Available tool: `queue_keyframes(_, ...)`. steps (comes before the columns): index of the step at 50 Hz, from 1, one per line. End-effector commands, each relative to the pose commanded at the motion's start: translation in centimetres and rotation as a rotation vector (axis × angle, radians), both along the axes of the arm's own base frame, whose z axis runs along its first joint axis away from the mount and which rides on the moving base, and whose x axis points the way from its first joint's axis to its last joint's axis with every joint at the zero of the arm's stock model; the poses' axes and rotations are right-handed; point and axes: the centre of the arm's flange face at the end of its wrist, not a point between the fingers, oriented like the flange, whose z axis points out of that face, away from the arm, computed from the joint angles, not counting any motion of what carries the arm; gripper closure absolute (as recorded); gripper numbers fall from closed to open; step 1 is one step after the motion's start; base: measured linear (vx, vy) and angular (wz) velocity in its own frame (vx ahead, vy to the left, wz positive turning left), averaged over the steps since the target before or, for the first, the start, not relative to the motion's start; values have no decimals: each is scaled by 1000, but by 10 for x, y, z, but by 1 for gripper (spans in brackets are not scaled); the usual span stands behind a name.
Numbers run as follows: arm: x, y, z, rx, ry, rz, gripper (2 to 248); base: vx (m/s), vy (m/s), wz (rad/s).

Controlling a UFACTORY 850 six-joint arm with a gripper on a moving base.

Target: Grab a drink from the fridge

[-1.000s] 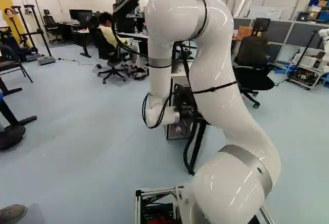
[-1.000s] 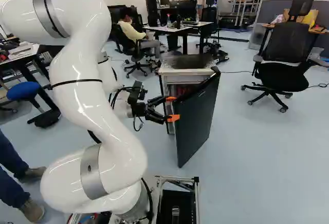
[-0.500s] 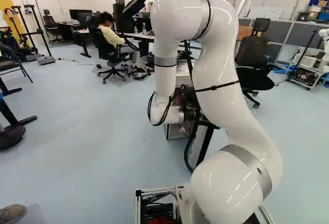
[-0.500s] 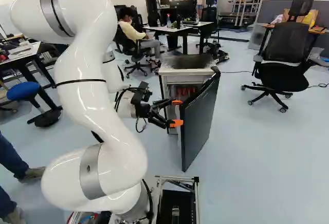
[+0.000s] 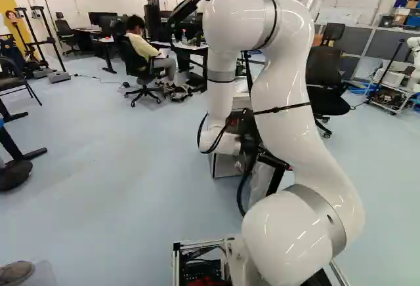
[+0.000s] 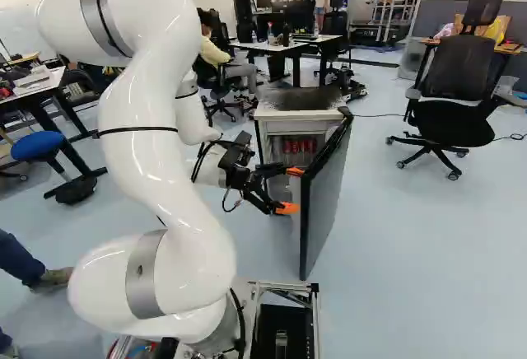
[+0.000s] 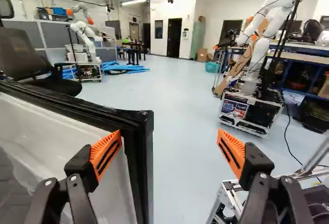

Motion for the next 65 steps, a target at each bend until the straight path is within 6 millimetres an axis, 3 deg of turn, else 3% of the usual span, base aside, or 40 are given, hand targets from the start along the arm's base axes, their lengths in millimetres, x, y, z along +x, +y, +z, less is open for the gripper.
queue_keyframes(65, 56, -110, 18, 9, -161, -334, 3, 0, 0, 0)
